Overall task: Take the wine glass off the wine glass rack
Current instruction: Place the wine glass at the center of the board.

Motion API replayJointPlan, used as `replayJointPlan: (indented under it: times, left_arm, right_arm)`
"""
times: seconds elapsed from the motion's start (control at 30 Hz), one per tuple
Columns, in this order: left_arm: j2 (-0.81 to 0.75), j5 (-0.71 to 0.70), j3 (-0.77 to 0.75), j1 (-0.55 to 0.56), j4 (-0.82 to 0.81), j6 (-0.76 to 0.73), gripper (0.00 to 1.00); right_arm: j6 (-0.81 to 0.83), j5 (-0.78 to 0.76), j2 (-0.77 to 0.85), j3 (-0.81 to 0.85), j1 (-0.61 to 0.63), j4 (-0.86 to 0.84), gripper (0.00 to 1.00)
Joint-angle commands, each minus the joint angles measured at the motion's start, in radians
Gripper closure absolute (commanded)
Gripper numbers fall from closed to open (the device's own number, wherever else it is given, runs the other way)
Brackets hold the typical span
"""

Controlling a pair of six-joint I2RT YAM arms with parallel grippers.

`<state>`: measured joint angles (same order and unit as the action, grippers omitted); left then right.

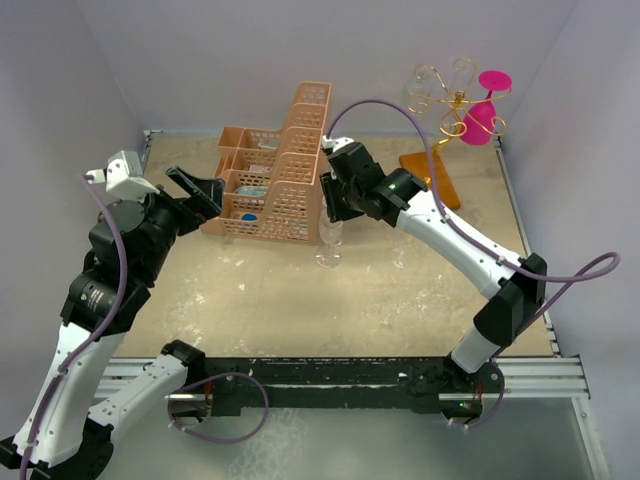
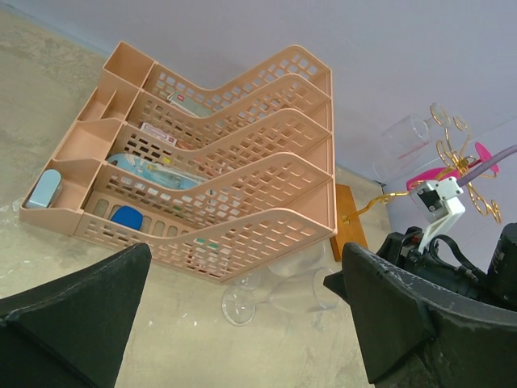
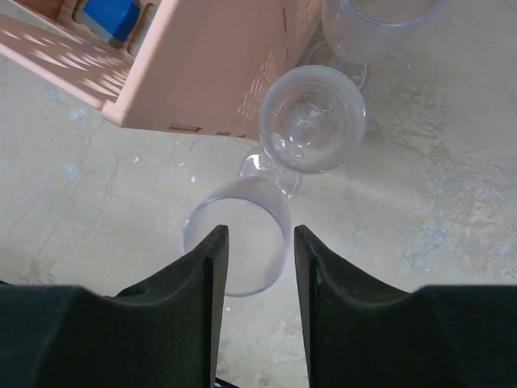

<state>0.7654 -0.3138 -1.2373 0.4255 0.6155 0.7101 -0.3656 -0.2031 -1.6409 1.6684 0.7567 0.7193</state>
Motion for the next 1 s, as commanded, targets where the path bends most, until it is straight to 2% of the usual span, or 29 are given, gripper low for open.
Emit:
replayJointPlan:
  times: [0.0,0.13,0.37,0.53,0.83,0.97]
  left_arm:
    - [0.005,0.018,-0.022,-0.006,-0.029,-0.022,0.01]
    - [0.010,0.025,-0.016,-0.005,-0.033,-0.017,0.01]
    - [0.013,0.028,-0.020,-0.006,-0.033,-0.014,0.01]
    - [0.012,0.028,-0.019,-0.006,-0.033,-0.009,0.01]
    - [0.013,0.037,-0.018,-0.006,-0.038,0.000,0.01]
    - [0.012,0.035,-0.022,-0.006,-0.034,-0.002,0.01]
  right_arm:
    - [0.027,-0.011,0.010,-0.025,0.001,-0.042,0.61]
    - [0.036,-0.010,0.000,-0.045,0.001,-0.051,0.67]
    - [0.055,0.036,0.002,-0.068,0.000,-0.077,0.83]
    - [0.075,0.064,0.015,-0.067,0.001,-0.077,0.87]
    - [0.092,0.085,0.006,-0.052,0.000,-0.065,0.87]
    - [0.097,0.084,0.009,-0.034,-0.001,-0.056,0.93]
